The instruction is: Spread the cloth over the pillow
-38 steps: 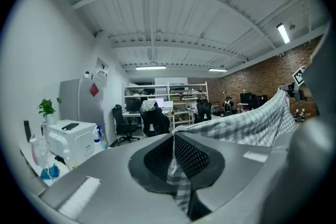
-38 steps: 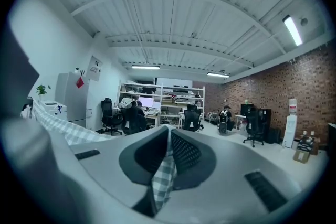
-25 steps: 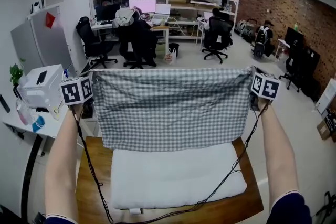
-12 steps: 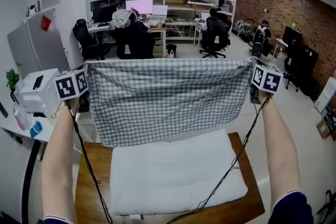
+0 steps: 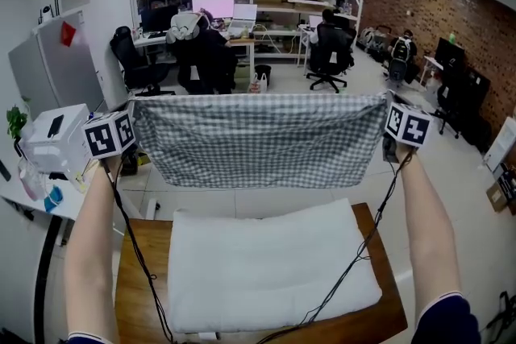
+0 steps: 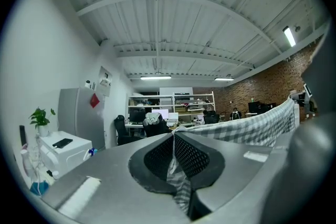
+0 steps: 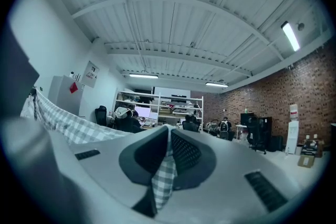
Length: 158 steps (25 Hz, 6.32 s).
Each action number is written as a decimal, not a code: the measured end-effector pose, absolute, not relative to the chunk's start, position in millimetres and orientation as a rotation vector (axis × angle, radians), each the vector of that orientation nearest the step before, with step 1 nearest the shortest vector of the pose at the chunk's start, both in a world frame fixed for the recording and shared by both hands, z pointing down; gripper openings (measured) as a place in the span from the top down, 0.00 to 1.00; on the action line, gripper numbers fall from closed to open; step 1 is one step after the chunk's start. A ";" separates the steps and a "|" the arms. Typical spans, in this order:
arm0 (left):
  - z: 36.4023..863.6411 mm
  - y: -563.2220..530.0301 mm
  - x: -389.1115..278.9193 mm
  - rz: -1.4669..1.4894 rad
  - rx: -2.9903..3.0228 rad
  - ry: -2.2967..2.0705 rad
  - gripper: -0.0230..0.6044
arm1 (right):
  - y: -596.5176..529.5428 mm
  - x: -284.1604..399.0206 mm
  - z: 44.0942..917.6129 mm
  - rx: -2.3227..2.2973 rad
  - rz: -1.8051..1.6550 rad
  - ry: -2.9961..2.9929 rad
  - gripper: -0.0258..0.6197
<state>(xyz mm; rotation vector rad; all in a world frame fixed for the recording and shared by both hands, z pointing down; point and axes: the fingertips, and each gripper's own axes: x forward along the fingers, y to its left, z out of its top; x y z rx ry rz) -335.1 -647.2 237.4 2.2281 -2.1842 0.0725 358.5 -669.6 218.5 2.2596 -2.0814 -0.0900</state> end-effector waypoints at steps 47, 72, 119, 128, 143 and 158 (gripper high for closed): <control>450.8 -479.2 -337.7 0.235 1.986 -1.998 0.94 | -525.6 361.0 403.4 2.092 0.208 -2.092 0.92; 487.9 -278.9 -316.1 0.177 2.011 -1.937 0.94 | -320.4 389.9 465.0 2.172 0.407 -1.987 0.92; 515.6 -172.6 -272.9 0.094 2.073 -1.814 0.82 | -214.2 353.0 504.3 2.157 0.353 -1.987 0.83; 378.8 -161.1 -187.3 -0.163 2.429 -1.601 0.94 | -208.4 178.7 402.6 1.776 0.188 -2.571 0.83; 422.8 -202.4 -36.5 0.060 2.577 -1.331 0.95 | -215.6 62.8 398.5 1.495 0.226 -2.734 0.95; 420.8 -214.6 -30.2 0.068 2.585 -1.320 0.95 | -222.7 58.7 407.1 1.454 0.241 -2.727 0.95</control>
